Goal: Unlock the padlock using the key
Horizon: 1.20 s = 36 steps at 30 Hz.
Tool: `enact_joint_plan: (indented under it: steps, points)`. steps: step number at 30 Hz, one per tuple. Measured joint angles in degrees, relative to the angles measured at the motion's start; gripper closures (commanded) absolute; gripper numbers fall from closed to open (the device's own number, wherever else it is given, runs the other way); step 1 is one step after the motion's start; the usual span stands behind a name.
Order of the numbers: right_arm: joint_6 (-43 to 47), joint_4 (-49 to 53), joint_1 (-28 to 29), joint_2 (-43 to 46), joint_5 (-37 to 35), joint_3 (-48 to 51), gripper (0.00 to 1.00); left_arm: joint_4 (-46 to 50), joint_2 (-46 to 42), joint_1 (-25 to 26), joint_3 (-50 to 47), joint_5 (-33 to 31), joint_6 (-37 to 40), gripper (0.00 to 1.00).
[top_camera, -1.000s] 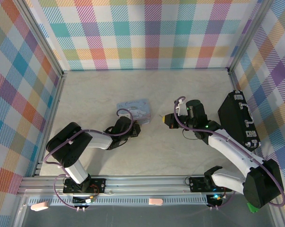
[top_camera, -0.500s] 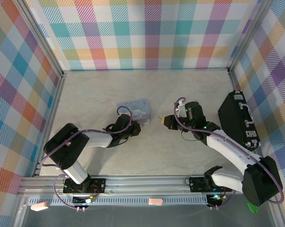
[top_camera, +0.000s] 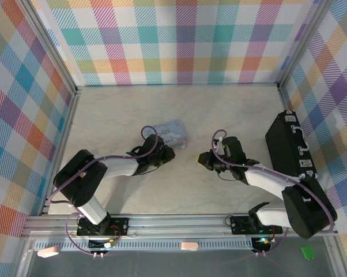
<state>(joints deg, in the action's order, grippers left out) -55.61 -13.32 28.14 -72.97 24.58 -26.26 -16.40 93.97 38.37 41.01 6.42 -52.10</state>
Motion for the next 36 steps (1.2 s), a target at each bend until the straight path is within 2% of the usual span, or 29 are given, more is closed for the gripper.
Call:
enact_joint_plan:
  steps: [7, 19, 30, 36]
  points:
    - [-8.3, -9.7, 0.0, -5.4, 1.7, 3.0, 1.00, 1.0, 1.4, -1.0, 3.9, 2.8, -3.1, 0.98]
    - [-19.2, -28.7, 1.2, -15.5, 3.5, 4.9, 1.00, -0.5, 4.3, -1.8, 4.2, 4.7, -8.7, 0.98]
    - [-23.8, -37.4, 3.8, -18.3, 2.2, 5.9, 1.00, -4.2, 5.0, -3.3, 4.1, 5.2, -12.2, 0.98]
    - [-28.9, -44.7, 4.2, -24.0, 1.1, 5.7, 1.00, -7.3, 5.3, -4.0, 3.4, 5.3, -14.4, 0.98]
